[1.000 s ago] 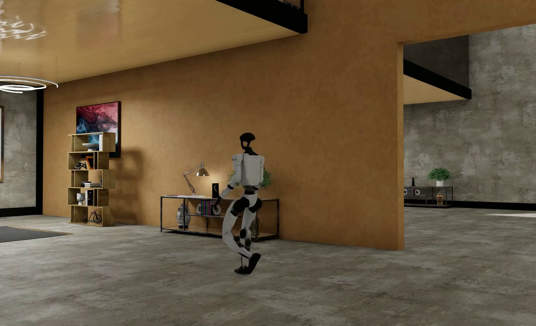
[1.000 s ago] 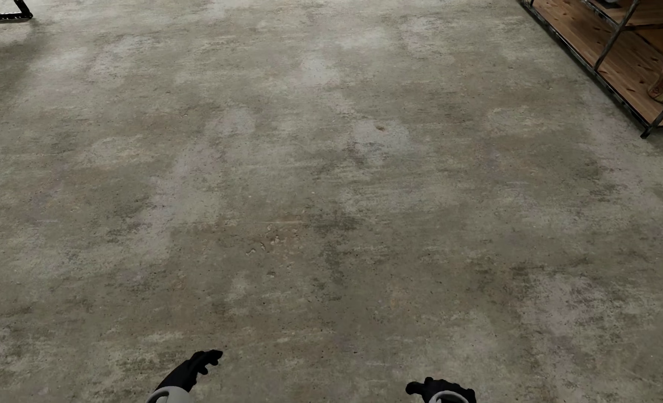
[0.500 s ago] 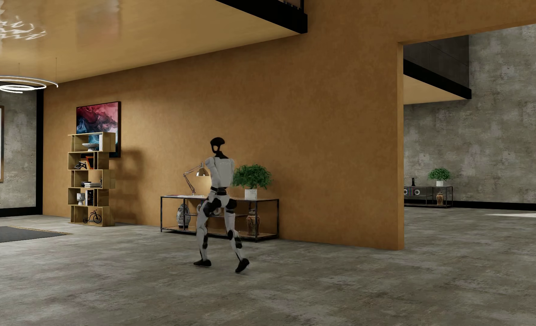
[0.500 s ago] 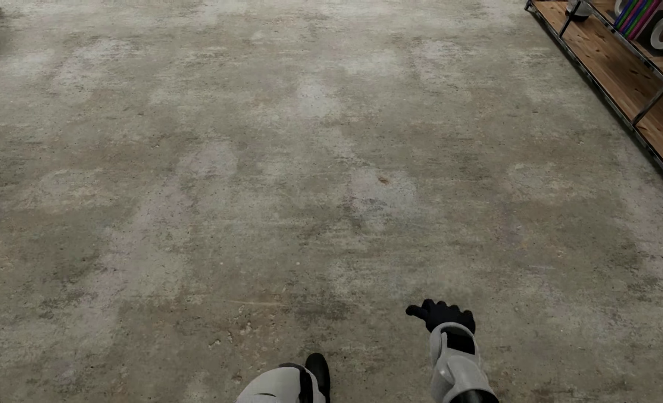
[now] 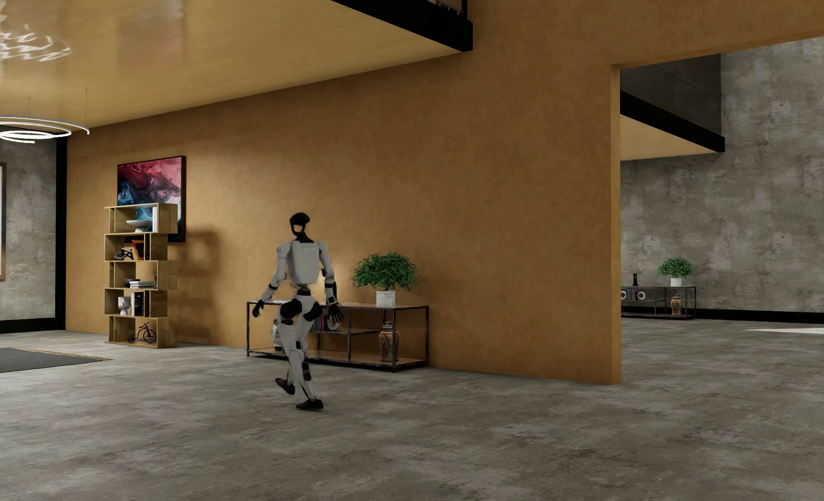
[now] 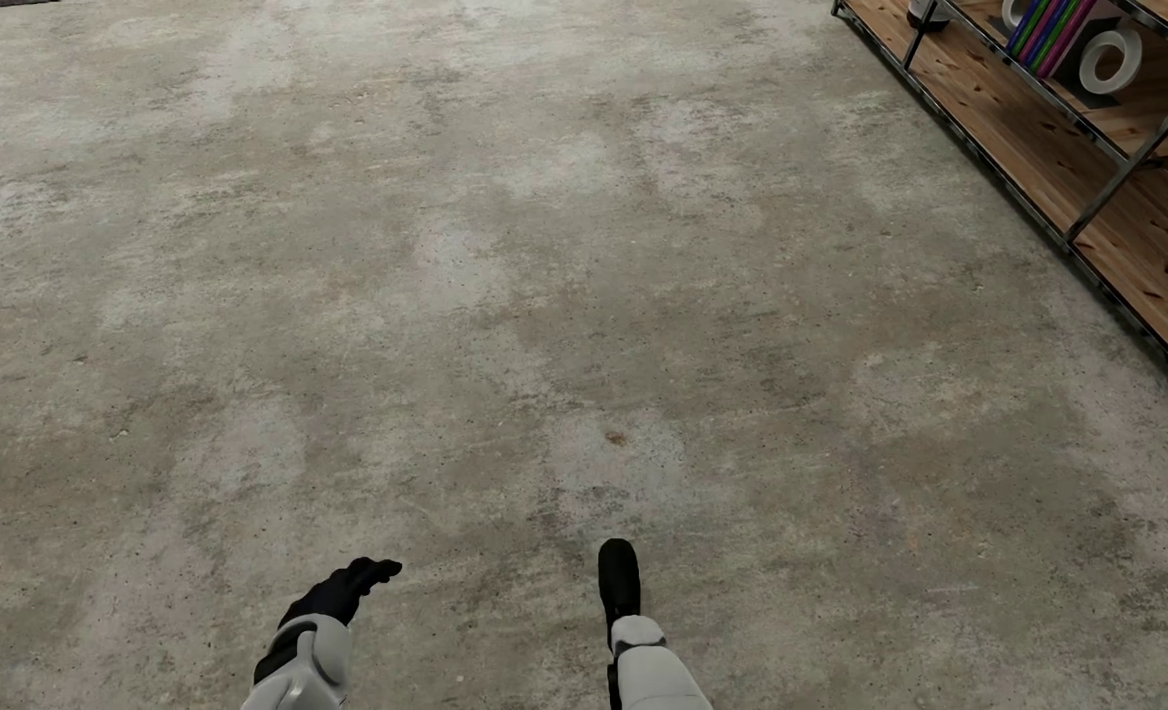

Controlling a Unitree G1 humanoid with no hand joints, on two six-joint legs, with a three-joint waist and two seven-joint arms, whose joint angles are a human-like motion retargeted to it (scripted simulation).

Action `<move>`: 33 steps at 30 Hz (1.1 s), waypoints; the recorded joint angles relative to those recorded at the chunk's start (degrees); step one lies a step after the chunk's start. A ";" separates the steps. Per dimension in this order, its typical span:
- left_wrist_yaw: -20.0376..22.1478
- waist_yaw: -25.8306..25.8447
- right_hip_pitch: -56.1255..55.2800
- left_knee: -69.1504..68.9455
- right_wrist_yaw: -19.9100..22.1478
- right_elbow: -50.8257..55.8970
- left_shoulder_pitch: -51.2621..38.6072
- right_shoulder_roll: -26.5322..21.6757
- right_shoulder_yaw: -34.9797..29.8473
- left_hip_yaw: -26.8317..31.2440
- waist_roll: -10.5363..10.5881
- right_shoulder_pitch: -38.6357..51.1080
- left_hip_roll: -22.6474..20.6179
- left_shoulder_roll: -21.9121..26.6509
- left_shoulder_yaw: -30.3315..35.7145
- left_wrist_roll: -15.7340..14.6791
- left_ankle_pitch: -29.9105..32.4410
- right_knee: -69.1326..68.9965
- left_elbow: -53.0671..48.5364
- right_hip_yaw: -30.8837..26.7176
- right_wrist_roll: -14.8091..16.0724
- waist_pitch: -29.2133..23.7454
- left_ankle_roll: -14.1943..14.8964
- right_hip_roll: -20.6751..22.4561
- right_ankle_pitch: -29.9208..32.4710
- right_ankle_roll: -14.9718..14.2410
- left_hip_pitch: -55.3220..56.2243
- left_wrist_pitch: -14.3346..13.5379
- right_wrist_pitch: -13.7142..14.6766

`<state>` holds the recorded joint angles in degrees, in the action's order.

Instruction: Move towards the shelves

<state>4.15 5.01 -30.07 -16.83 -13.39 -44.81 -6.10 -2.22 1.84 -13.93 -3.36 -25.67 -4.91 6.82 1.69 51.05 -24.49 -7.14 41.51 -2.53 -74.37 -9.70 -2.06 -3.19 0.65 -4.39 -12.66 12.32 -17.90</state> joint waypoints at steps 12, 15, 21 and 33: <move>-0.11 -2.98 17.97 -61.55 2.15 -4.13 15.83 -2.59 -4.59 4.45 8.91 20.48 19.62 -2.25 -1.58 -4.38 21.69 -20.53 -7.00 9.73 -10.11 -1.84 -0.84 7.18 -7.94 7.37 27.56 0.56 3.29; 0.15 -5.76 28.17 -47.53 6.94 0.45 22.63 -4.39 -6.82 2.91 9.02 29.71 18.77 -2.28 -4.27 -6.06 22.00 -14.98 -7.00 9.34 -11.28 -1.11 -0.91 8.58 -12.19 7.02 38.44 1.80 7.59; 0.38 -7.07 43.93 8.41 13.07 12.21 30.04 -5.90 -2.57 0.57 8.53 37.64 10.80 -4.71 -10.95 -5.45 21.10 -8.59 1.06 10.33 9.82 -0.07 4.57 11.19 -20.34 5.06 42.07 5.38 5.51; 0.38 -4.05 9.02 -12.02 2.89 -2.00 12.94 0.01 -2.70 -0.62 -1.17 10.14 1.50 -10.14 -9.39 0.81 9.34 -69.78 6.41 8.41 3.61 0.17 -4.48 -7.24 1.54 4.34 21.35 2.26 -4.51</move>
<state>4.53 0.96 -21.06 -28.84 -10.51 -46.81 6.83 -2.21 -0.86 -14.55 -4.53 -15.53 -3.41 -3.32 -7.70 51.86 -15.15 -76.91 47.92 5.88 -70.76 -9.52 -6.54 -10.43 2.20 -0.05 8.70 14.58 -22.41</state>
